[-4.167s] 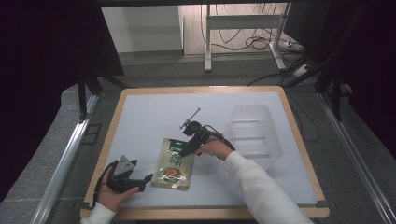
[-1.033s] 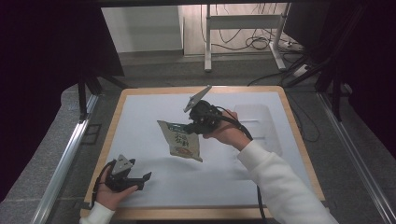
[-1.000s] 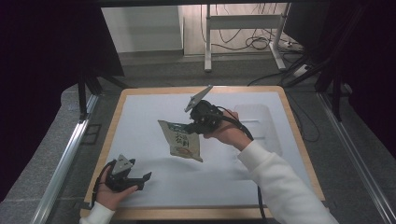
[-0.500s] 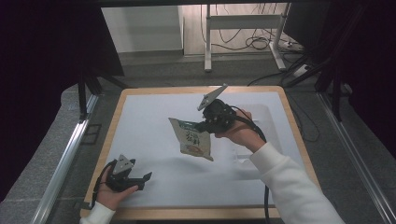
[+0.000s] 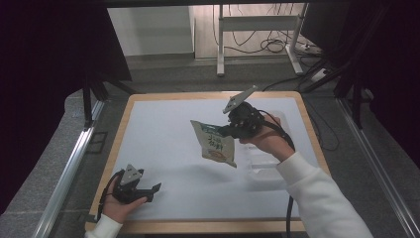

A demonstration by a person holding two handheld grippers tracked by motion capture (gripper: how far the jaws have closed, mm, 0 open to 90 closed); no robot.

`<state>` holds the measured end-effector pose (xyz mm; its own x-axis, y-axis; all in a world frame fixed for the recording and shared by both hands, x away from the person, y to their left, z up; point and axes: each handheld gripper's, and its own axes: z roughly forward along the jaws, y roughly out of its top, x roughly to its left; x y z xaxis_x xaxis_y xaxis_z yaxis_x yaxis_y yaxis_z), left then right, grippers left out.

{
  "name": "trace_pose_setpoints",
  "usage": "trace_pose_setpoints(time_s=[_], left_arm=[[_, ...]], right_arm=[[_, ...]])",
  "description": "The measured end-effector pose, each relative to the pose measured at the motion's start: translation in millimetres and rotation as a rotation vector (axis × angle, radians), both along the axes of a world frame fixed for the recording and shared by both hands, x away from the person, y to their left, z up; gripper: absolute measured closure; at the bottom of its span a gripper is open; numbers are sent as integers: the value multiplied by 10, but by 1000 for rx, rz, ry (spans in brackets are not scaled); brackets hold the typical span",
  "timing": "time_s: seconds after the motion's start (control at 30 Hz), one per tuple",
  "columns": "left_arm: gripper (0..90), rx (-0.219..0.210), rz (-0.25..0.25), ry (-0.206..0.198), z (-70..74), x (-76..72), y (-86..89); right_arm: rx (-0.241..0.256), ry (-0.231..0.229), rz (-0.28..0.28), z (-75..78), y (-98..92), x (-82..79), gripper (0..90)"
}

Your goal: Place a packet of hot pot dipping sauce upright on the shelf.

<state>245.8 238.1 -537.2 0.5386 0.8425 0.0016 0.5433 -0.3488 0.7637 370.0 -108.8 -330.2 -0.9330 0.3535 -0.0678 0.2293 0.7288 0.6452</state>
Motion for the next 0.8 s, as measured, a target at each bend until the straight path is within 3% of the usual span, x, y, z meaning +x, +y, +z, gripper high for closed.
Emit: trace_pose_setpoints(time_s=[0.8], left_arm=[[168,1,8,-3,1,-2,3]], right_arm=[[8,-44,-59,272,-383,-50,895]])
